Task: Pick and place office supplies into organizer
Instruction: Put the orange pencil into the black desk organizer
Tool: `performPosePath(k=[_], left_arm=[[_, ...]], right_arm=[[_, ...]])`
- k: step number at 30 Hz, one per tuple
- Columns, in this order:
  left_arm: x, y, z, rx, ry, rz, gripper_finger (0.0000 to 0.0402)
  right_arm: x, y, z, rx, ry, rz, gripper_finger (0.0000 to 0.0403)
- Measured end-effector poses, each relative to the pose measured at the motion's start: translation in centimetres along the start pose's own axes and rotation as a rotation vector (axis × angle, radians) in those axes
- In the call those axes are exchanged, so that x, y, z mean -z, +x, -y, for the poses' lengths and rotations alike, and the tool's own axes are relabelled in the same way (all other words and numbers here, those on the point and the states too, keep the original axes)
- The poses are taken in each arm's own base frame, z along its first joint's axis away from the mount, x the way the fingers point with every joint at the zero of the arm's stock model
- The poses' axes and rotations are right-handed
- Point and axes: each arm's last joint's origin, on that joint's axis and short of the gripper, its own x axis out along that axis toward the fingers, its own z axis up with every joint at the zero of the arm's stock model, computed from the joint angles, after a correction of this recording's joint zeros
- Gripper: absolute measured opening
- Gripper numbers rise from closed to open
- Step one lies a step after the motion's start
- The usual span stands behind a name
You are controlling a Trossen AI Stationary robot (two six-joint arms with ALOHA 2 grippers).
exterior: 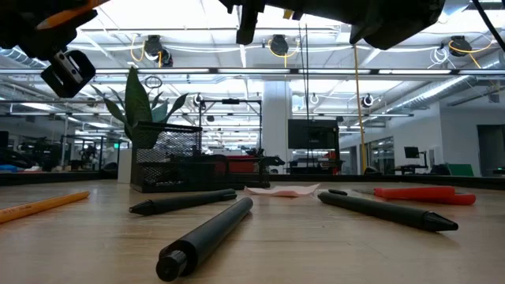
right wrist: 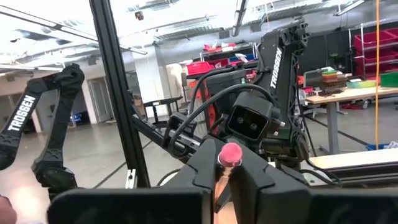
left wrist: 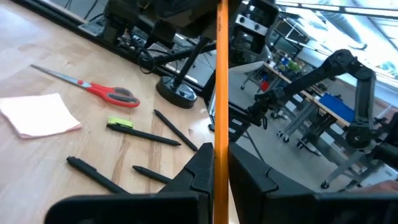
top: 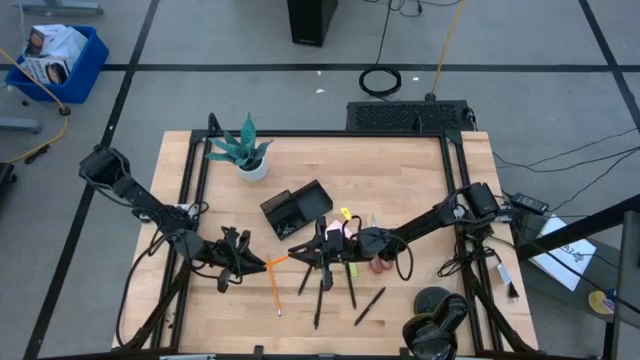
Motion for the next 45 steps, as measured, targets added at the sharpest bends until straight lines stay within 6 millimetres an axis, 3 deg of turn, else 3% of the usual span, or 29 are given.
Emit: performPosePath(k=[6,17,23,30,45], left_arm=[[0.1,0.0,-0.1,-0.026,0.038,0.002,0.0067],[1.0,-0.1,-0.9,-0.113,0.115,-0.082,0.0223],[1.2,-0.1,-1.2,-0.136,0.083,-0.104,0.0271],[1.4,-0.2,-1.3,-0.148,0.118,-0.124,0.0281],[1.6,-0.2,-1.6,-0.188,0.136,-0.133,0.0254]], right_arm=[[0.1,0.0,0.0,0.016,-0.003,-0.008,0.0040],[0.2,0.0,0.1,0.046,-0.060,-0.025,0.0003],[1.1,-0.1,0.5,0.116,-0.082,-0.115,0.0003],[1.1,-0.1,0.4,0.114,-0.083,-0.118,0.0003],[2.6,-0.4,0.7,0.130,-0.101,-0.267,0.0004]])
